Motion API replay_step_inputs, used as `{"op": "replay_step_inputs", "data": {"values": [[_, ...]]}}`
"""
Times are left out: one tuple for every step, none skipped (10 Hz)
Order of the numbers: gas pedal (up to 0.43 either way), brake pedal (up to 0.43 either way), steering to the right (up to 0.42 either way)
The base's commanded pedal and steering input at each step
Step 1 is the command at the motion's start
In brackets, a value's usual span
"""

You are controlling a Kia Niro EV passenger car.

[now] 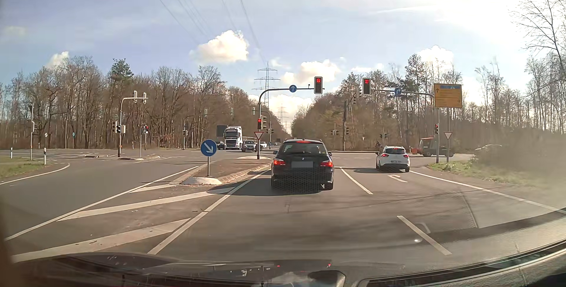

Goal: Follow the waypoints while adhering to traffic rules and regulations

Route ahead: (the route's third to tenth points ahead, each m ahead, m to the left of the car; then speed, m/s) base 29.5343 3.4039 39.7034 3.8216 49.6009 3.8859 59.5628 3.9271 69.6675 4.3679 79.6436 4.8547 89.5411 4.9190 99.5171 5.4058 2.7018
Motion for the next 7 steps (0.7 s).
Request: {"op": "replay_step_inputs", "data": {"values": [[0.000, 0.128, 0.006], [0.000, 0.140, 0.006], [0.000, 0.165, 0.006], [0.000, 0.189, 0.006], [0.000, 0.201, 0.006], [0.000, 0.213, 0.006], [0.000, 0.226, 0.006]]}}
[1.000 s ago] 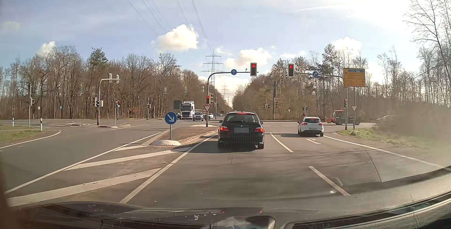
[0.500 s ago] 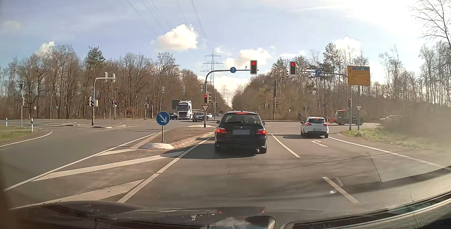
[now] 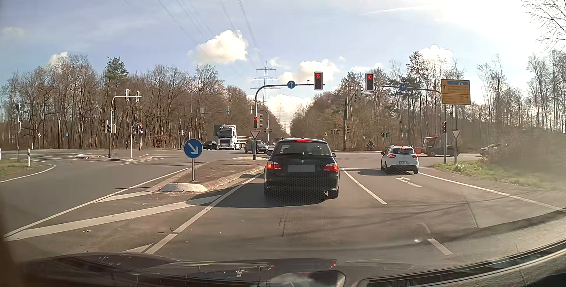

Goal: Follow the waypoints while adhering to traffic rules and regulations

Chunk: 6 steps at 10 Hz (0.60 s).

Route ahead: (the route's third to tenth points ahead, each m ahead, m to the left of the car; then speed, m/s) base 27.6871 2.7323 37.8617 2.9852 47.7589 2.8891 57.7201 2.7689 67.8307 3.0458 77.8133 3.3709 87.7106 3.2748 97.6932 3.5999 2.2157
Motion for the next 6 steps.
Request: {"op": "replay_step_inputs", "data": {"values": [[0.000, 0.226, 0.006], [0.000, 0.226, 0.006], [0.000, 0.226, 0.006], [0.000, 0.226, 0.006], [0.000, 0.220, 0.006], [0.000, 0.213, 0.006]]}}
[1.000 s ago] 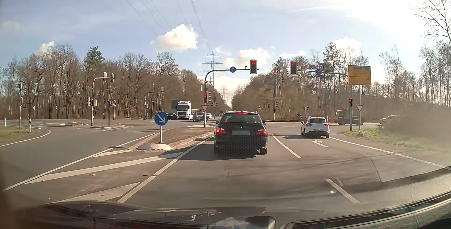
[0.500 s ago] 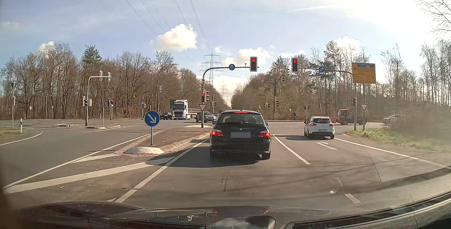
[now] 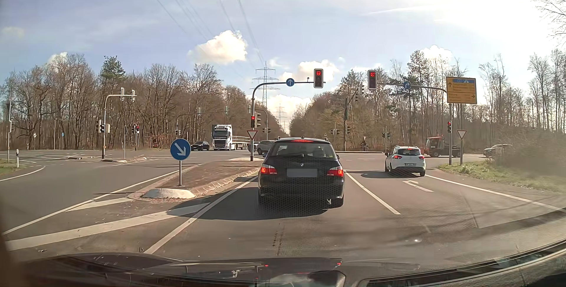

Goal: Follow the waypoints while adhering to traffic rules and regulations

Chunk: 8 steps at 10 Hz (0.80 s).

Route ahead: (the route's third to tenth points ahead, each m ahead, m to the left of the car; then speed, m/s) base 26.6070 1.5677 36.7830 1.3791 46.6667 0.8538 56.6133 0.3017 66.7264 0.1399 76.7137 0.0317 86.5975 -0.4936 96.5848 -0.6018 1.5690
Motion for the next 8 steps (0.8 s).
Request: {"op": "replay_step_inputs", "data": {"values": [[0.000, 0.195, 0.006], [0.000, 0.189, 0.006], [0.000, 0.189, 0.006], [0.000, 0.189, 0.006], [0.000, 0.189, 0.005], [0.000, 0.189, 0.006], [0.000, 0.183, 0.006], [0.000, 0.177, 0.005]]}}
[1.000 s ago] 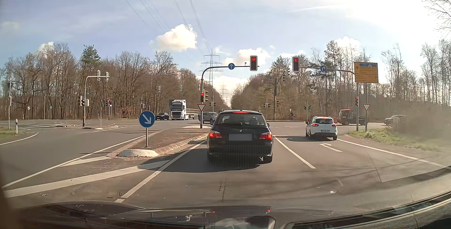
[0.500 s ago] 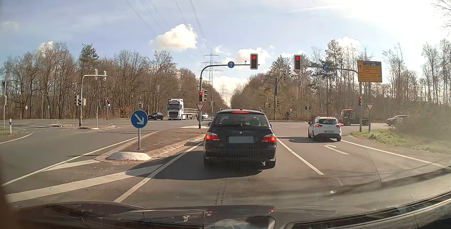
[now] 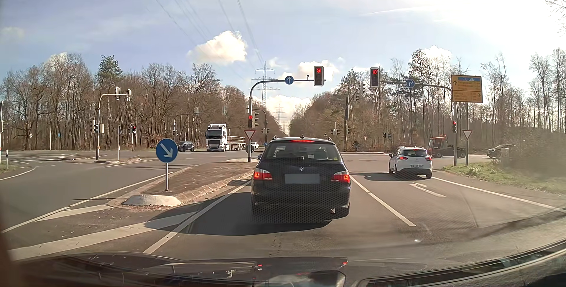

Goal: Follow the waypoints while adhering to traffic rules and regulations

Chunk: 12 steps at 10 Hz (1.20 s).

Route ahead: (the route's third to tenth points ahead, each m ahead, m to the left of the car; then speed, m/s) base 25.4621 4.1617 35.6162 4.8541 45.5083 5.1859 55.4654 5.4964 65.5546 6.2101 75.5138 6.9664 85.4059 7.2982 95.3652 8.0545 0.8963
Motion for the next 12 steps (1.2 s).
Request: {"op": "replay_step_inputs", "data": {"values": [[0.000, 0.171, 0.005], [0.000, 0.165, 0.004], [0.000, 0.152, 0.004], [0.000, 0.152, 0.004], [0.000, 0.122, 0.005], [0.000, 0.122, 0.005], [0.000, 0.122, 0.005], [0.000, 0.122, 0.006], [0.000, 0.128, 0.006], [0.000, 0.128, 0.006], [0.000, 0.128, 0.006], [0.000, 0.128, 0.006]]}}
